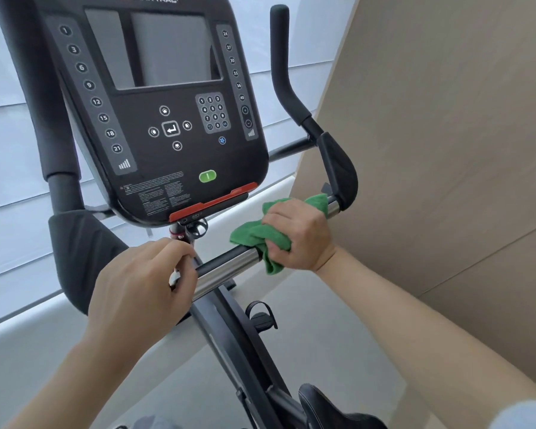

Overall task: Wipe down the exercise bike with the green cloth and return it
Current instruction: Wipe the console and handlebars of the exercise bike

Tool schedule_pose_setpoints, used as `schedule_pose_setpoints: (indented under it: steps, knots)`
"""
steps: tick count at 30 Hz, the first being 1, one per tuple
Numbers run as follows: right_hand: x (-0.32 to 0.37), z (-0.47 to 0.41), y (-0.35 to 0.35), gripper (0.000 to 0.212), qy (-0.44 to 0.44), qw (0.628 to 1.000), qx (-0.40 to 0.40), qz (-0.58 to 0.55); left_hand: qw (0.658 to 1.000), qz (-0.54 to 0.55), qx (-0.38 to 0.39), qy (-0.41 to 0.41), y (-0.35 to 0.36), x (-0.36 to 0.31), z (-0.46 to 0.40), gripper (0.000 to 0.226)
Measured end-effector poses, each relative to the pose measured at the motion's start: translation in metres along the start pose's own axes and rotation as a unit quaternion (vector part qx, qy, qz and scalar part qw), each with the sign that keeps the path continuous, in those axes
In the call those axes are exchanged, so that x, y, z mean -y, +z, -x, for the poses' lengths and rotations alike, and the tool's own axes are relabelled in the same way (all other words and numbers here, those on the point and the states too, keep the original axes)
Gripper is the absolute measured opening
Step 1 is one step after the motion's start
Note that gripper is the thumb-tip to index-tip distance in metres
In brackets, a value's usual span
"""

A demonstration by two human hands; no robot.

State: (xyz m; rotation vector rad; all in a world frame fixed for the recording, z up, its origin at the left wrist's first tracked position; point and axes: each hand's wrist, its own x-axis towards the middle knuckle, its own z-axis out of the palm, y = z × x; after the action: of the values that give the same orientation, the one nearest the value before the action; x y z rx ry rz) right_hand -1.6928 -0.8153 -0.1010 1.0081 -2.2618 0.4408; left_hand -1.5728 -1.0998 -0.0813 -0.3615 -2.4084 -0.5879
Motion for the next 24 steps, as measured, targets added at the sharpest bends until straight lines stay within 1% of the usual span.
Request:
schedule_pose_setpoints:
  steps: [3, 4, 6, 9, 11, 14, 16, 19, 22, 24]
  knots:
    - [-0.035, 0.004, -0.018, 0.037, 0.103, 0.994, -0.021, 0.016, 1.0, -0.005, 0.006, -0.003, 0.002, 0.002, 0.002, 0.021]
    - [-0.047, 0.004, -0.026, 0.037, 0.135, 0.99, -0.019, 0.028, 1.0, -0.005, 0.01, -0.003, 0.002, 0.002, 0.002, 0.021]
    - [-0.058, 0.001, -0.034, 0.038, 0.17, 0.984, 0.007, 0.047, 1.0, -0.012, 0.01, -0.002, 0.002, 0.003, 0.001, 0.021]
    - [-0.047, -0.005, -0.03, 0.04, 0.225, 0.973, 0.041, 0.039, 1.0, -0.019, 0.015, 0.001, 0.001, 0.003, 0.0, 0.02]
    - [-0.029, -0.005, -0.026, 0.041, 0.25, 0.967, 0.029, 0.036, 1.0, -0.013, 0.007, 0.0, -0.001, 0.002, -0.001, 0.018]
    - [0.012, -0.008, -0.02, 0.038, 0.239, 0.971, 0.014, 0.021, 1.0, 0.007, -0.009, -0.002, -0.001, 0.001, 0.0, 0.018]
    - [0.052, -0.014, -0.007, 0.036, 0.213, 0.977, 0.027, -0.006, 0.999, 0.034, -0.031, 0.001, -0.001, 0.002, 0.001, 0.021]
    - [0.108, -0.024, 0.008, 0.03, 0.197, 0.978, 0.037, -0.057, 0.995, 0.073, -0.066, 0.013, -0.004, 0.005, 0.001, 0.023]
    - [0.143, -0.025, 0.011, 0.025, 0.162, 0.983, 0.064, -0.05, 0.994, 0.091, -0.067, -0.011, -0.007, 0.004, -0.001, 0.015]
    - [0.158, -0.025, 0.009, 0.029, 0.13, 0.986, 0.092, -0.053, 0.994, 0.092, -0.051, -0.027, -0.009, 0.003, -0.002, 0.011]
